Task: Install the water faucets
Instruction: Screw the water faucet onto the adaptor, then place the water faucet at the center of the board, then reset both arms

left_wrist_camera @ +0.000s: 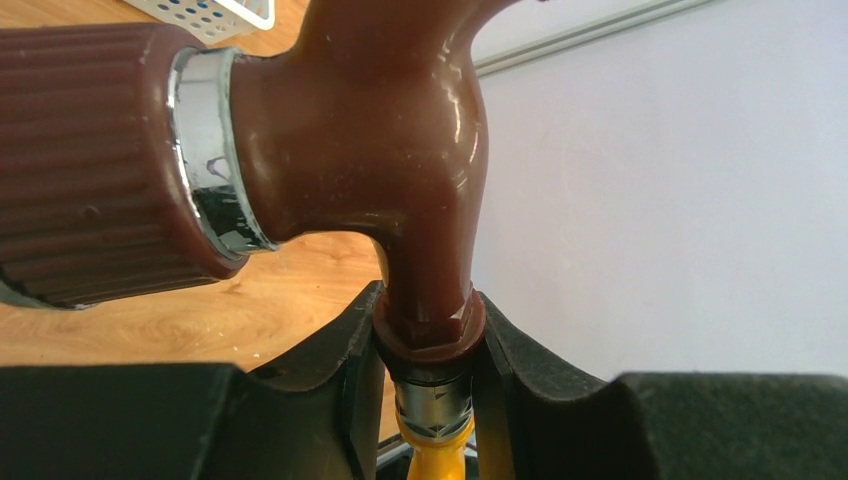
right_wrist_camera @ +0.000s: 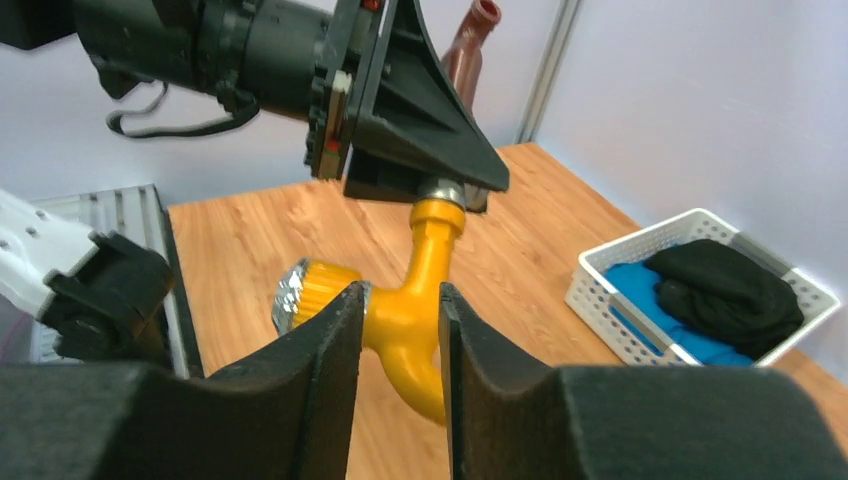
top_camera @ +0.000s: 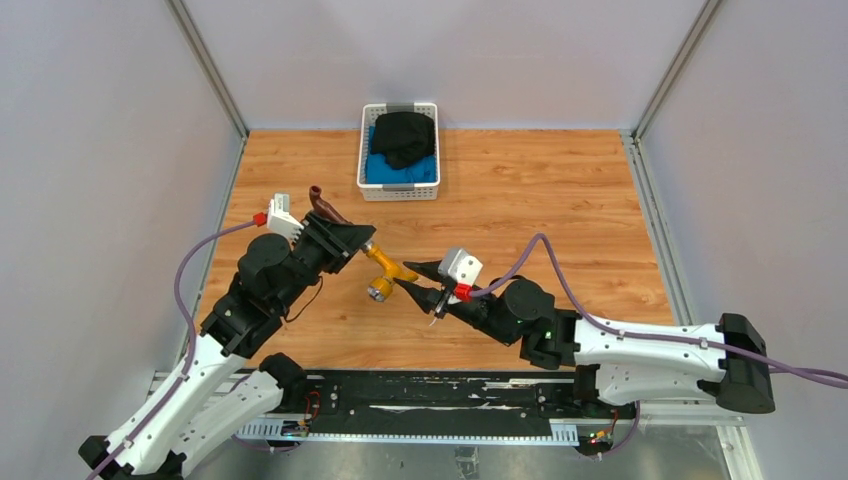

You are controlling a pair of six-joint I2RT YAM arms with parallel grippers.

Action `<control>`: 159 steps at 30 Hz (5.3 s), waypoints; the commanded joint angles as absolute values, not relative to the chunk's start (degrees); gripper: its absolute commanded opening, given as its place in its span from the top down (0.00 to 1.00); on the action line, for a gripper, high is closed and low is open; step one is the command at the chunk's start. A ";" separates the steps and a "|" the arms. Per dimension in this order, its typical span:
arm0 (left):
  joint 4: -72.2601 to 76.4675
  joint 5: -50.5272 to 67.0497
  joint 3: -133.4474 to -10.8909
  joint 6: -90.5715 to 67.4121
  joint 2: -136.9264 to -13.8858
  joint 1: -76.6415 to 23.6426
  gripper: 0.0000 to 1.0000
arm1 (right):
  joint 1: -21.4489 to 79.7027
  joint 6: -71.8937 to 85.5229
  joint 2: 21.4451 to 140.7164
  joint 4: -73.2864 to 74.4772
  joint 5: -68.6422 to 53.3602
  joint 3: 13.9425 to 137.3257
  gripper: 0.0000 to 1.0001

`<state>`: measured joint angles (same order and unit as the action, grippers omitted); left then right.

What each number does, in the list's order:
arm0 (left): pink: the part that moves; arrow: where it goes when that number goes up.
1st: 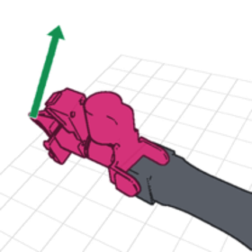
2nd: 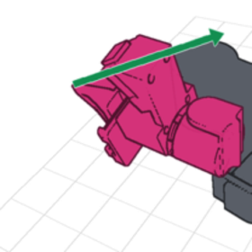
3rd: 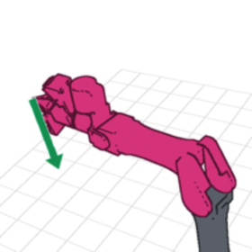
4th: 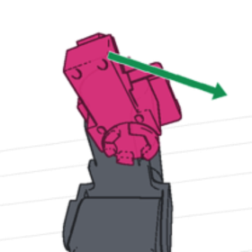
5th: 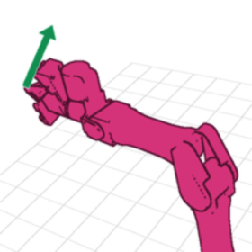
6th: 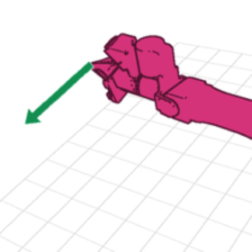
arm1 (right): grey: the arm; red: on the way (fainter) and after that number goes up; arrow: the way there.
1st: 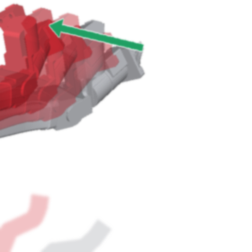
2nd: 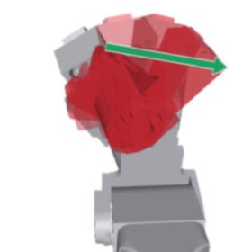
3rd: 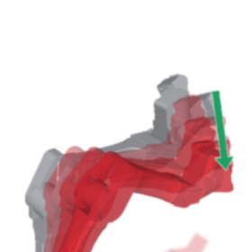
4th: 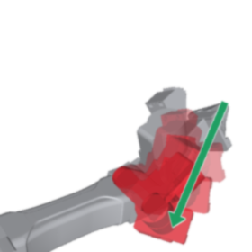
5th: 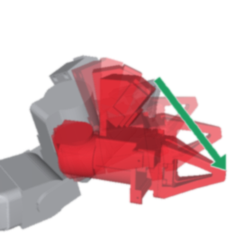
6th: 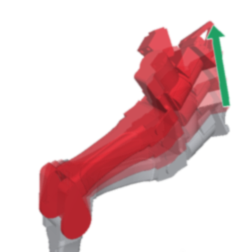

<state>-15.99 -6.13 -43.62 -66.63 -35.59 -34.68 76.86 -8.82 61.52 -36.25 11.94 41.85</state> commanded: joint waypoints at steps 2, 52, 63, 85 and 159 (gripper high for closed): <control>-14.95 -8.22 -46.27 -66.10 -34.40 -34.74 1.00 | 78.09 -23.48 57.78 -25.59 12.73 42.70 0.59; -13.86 -2.63 -46.77 -67.85 -37.05 -34.72 1.00 | 85.62 -39.98 82.39 -79.13 37.86 38.59 1.00; -12.39 -3.58 -45.58 -68.59 -36.02 -34.75 1.00 | 83.10 -13.61 76.65 -69.64 31.12 36.50 1.00; -14.46 -2.82 -44.71 -58.89 -49.22 -34.84 1.00 | 76.36 -5.68 41.21 -22.33 46.88 23.84 0.36; -45.10 -35.25 -47.97 -35.52 -31.78 -45.26 0.00 | 26.55 31.94 57.00 41.07 37.72 58.99 0.09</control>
<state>-36.27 -25.30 -49.45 -30.13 -38.09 -45.34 27.40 29.12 58.26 35.88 33.04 57.69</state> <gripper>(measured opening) 0.996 0.905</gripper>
